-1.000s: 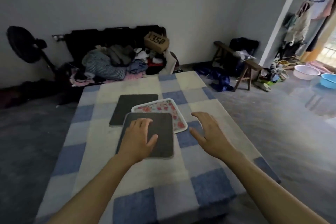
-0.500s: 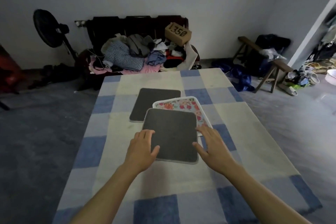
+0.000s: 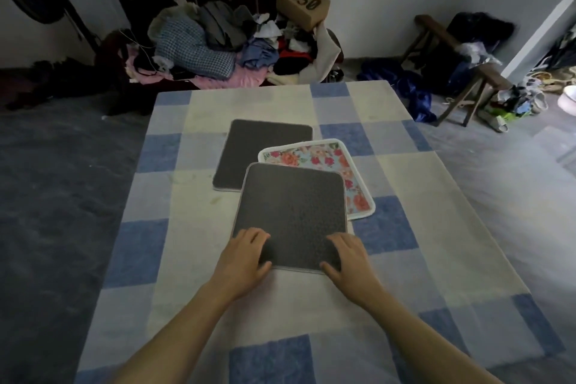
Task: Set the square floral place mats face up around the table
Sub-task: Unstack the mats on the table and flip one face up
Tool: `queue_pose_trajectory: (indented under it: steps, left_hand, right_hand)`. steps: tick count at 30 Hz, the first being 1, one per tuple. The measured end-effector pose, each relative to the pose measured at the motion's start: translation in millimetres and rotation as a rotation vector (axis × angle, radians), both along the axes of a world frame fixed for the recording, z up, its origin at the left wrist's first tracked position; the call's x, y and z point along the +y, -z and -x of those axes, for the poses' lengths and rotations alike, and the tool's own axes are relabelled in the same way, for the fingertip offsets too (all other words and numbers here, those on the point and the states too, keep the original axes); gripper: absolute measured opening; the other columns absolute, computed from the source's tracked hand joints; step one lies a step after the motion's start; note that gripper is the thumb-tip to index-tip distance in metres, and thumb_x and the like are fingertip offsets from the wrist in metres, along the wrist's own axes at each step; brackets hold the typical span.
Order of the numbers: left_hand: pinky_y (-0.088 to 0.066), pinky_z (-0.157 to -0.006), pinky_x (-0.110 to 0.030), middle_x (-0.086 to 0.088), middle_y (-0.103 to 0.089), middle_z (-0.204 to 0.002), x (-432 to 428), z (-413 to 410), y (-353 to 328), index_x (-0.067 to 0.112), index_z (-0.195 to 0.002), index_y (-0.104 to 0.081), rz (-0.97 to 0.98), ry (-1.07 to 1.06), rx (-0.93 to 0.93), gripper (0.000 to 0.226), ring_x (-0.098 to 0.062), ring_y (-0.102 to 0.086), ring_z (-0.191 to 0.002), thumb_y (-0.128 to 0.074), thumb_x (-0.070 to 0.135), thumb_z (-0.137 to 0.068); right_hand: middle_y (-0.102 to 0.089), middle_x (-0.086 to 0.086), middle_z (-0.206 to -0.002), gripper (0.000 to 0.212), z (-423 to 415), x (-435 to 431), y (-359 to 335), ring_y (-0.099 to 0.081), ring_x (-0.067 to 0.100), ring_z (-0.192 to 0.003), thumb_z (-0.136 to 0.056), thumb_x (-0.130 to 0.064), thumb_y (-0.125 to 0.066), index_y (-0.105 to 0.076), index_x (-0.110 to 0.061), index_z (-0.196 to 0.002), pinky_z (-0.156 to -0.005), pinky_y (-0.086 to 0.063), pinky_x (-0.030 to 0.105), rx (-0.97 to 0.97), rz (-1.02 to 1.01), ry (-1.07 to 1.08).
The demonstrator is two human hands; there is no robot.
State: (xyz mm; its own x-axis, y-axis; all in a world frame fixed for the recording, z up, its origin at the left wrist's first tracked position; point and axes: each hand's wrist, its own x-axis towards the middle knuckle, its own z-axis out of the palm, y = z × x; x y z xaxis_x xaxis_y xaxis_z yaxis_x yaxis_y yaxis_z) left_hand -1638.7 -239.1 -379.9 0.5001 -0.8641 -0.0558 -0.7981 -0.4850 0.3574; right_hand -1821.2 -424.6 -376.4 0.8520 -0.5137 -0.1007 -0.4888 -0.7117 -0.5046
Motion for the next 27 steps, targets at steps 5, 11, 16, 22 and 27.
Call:
queue_pose_trajectory:
  steps: [5,11,16,22,27]
  left_hand:
    - [-0.051,-0.077,-0.035,-0.001,-0.061,-0.115,1.6,-11.7,13.5,0.02,-0.107,-0.059,-0.159,0.15,-0.103,0.042,-0.025,-0.058,-0.1,-0.074,0.029,-0.069]
    - [-0.055,-0.073,-0.034,-0.003,-0.064,-0.115,-4.7,-25.0,27.4,0.018,-0.106,-0.064,-0.216,0.212,-0.094,0.046,-0.026,-0.061,-0.1,-0.082,0.028,-0.064]
    - [-0.056,-0.061,-0.027,-0.001,-0.069,-0.104,-11.3,-33.9,26.5,0.019,-0.093,-0.069,-0.192,0.281,-0.134,0.042,-0.023,-0.066,-0.086,-0.084,0.027,-0.055]
    - [-0.051,-0.045,-0.025,0.001,-0.07,-0.083,-14.8,-36.7,27.1,0.018,-0.074,-0.067,-0.09,0.338,-0.194,0.013,-0.021,-0.066,-0.067,-0.068,0.021,-0.061]
    - [-0.043,-0.037,-0.024,0.0,-0.063,-0.066,-18.2,-39.2,19.0,0.016,-0.064,-0.063,0.022,0.279,-0.271,0.019,-0.021,-0.059,-0.054,-0.045,0.019,-0.07]
  right_hand:
    - [-0.044,0.003,-0.135,0.062,-8.2,-10.6,27.4,-0.039,0.021,-0.125,-0.08,-0.041,-0.068,-0.046,-0.019,-0.134,-0.106,-0.033,0.032,0.14,0.002,-0.059]
    - [-0.039,-0.001,-0.139,0.064,-7.4,-19.6,46.5,-0.033,0.019,-0.13,-0.077,-0.04,-0.07,-0.046,-0.024,-0.134,-0.108,-0.032,0.03,0.216,0.048,-0.166]
    - [-0.04,-0.001,-0.139,0.059,-14.6,-24.9,51.0,-0.034,0.02,-0.129,-0.082,-0.043,-0.066,-0.047,-0.025,-0.134,-0.107,-0.032,0.032,0.247,0.143,-0.223]
    - [-0.062,0.008,-0.114,0.031,-20.2,-22.6,42.3,-0.057,0.029,-0.109,-0.081,-0.019,-0.068,-0.067,-0.011,-0.111,-0.09,-0.049,0.04,0.154,0.24,-0.272]
    - [-0.063,0.008,-0.077,0.02,-27.8,-20.8,31.0,-0.062,0.029,-0.071,-0.064,0.001,-0.08,-0.069,-0.007,-0.078,-0.06,-0.053,0.038,-0.071,0.288,-0.165]
